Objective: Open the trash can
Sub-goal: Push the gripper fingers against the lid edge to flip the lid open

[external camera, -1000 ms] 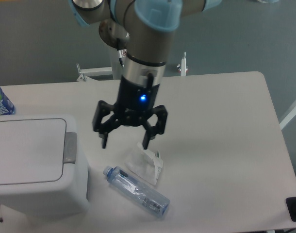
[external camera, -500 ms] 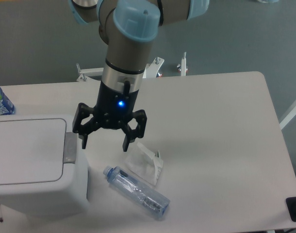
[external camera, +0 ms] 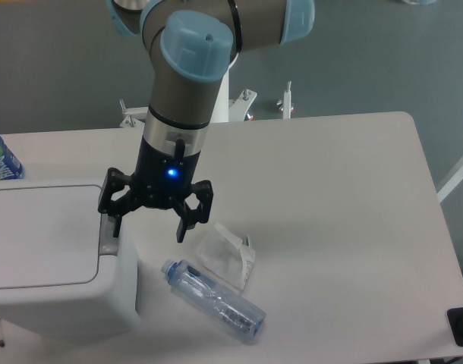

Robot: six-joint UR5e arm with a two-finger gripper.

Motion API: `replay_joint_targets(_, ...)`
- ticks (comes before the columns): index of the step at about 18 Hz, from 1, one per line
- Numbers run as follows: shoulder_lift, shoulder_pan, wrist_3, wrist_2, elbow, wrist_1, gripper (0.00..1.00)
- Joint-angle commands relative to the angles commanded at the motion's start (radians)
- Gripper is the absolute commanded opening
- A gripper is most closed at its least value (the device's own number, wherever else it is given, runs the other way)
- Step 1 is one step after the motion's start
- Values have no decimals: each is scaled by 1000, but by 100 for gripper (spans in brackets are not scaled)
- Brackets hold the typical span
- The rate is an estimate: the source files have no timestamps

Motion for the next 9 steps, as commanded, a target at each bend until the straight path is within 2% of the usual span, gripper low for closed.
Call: replay_joint_targets(9, -17, -6, 0, 2, -3, 3, 100)
